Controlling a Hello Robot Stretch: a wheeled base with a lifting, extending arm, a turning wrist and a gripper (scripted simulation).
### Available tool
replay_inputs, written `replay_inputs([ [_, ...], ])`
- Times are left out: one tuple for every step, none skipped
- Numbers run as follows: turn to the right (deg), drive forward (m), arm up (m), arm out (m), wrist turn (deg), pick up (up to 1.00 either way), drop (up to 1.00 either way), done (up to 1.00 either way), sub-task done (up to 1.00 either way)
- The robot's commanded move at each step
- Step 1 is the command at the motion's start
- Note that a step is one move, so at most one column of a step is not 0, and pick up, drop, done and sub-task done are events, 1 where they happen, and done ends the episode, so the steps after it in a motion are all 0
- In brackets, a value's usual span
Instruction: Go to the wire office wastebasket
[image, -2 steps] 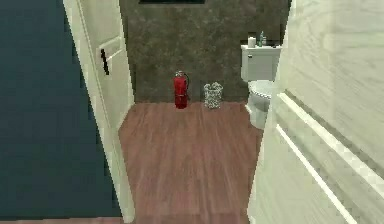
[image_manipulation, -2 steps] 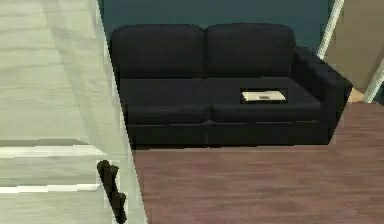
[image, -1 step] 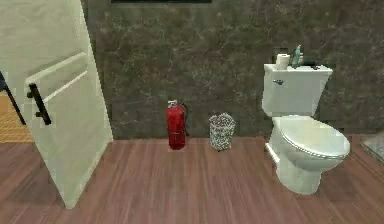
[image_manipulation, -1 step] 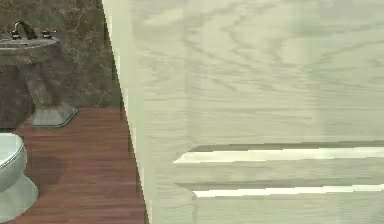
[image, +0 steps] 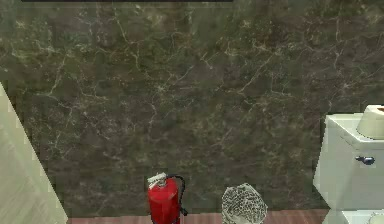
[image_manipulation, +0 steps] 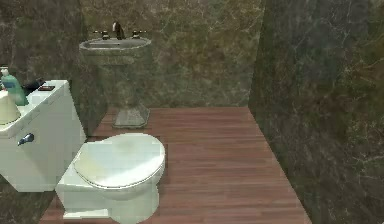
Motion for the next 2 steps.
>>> replay_inputs([
  [18.0, 0.0, 0.0, 0.0, 0.0, 0.0, 0.0, 0.0, 0.0],
  [0.0, 0.0, 0.0, 0.0, 0.0, 0.0, 0.0, 1.0, 0.0],
])
